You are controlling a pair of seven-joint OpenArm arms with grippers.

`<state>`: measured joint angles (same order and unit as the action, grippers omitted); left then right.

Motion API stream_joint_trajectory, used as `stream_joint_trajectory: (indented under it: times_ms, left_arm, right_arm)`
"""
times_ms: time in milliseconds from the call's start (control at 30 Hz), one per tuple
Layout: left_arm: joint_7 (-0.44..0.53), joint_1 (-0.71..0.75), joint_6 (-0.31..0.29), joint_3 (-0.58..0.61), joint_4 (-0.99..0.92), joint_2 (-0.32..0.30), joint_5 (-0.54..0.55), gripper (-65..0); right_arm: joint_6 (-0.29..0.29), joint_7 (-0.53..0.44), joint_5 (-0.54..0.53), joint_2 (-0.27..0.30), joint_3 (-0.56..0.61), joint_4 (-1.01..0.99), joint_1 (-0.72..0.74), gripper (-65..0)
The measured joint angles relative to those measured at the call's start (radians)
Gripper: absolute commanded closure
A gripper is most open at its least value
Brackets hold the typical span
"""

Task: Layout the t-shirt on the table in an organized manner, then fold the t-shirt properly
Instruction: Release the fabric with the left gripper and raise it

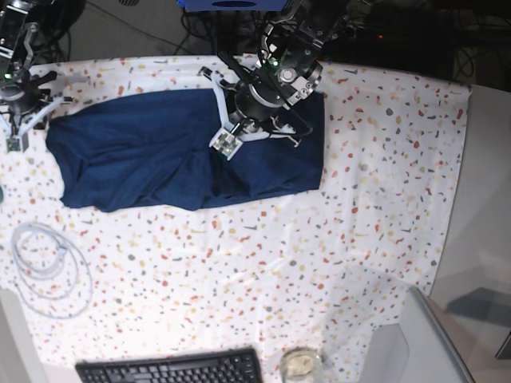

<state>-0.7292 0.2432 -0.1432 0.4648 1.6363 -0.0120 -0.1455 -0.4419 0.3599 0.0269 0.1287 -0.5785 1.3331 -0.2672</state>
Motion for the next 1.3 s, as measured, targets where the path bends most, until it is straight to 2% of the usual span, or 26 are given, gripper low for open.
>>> stream_joint_trajectory:
  times_ms: [167, 367, 467, 800, 900, 967, 1033, 1100, 1133, 1233, 1300]
  left_arm:
    - [0.003, -0.001, -0.012, 0.059, 0.020, 0.003, 0.015, 0.0]
    - [0.003, -0.025, 0.007, -0.093, 0.074, 0.000, -0.005, 0.0]
    - [-0.003, -0.087, 0.008, -0.108, 0.059, -0.005, -0.006, 0.0]
    - [0.007, -0.195, 0.002, -0.103, -0.217, 0.124, 0.002, 0.0]
    - [0.010, -0.201, -0.002, -0.106, -0.219, 0.128, 0.005, 0.0]
    - [0.005, -0.177, -0.002, -0.117, -0.152, 0.117, 0.004, 0.0]
    - [0.015, -0.127, -0.003, -0.142, -0.035, 0.082, 0.010, 0.0]
    - [0.021, -0.069, -0.011, -0.194, 0.063, 0.054, 0.016, 0.0]
    - [0.022, -0.035, -0.008, -0.234, 0.106, 0.037, 0.011, 0.0]
    - [0.018, 0.066, -0.009, -0.383, 0.175, -0.034, 0.013, 0.0]
    - [0.058, 0.122, -0.003, -0.486, 0.176, -0.079, 0.001, 0.0]
  right_arm:
    - [0.000, 0.000, 0.000, 0.000, 0.000, 0.000, -0.002, 0.0]
    - [0.000, 0.000, 0.000, 0.000, 0.000, 0.000, -0.002, 0.0]
    - [0.000, 0.000, 0.000, 0.001, 0.000, 0.000, -0.002, 0.0]
    - [0.000, 0.008, -0.004, -0.010, 0.000, 0.058, -0.010, 0.0]
    - [0.000, 0.002, -0.119, -0.007, 0.000, 0.130, -0.016, -0.5]
    - [0.000, -0.002, -0.200, -0.002, 0.000, 0.162, -0.016, -0.8]
    - [0.000, 0.004, -0.284, 0.002, 0.000, 0.166, -0.010, -1.1]
    - [0.001, 0.018, -0.340, 0.001, -0.002, 0.166, 0.004, -4.5]
    - [0.001, 0.034, -0.362, 0.000, -0.001, 0.166, 0.015, -8.7]
    - [0.001, 0.125, -0.421, 0.000, 0.000, 0.166, 0.074, -28.2]
    - [0.002, 0.177, -0.462, 0.000, 0.001, 0.166, 0.112, -40.1]
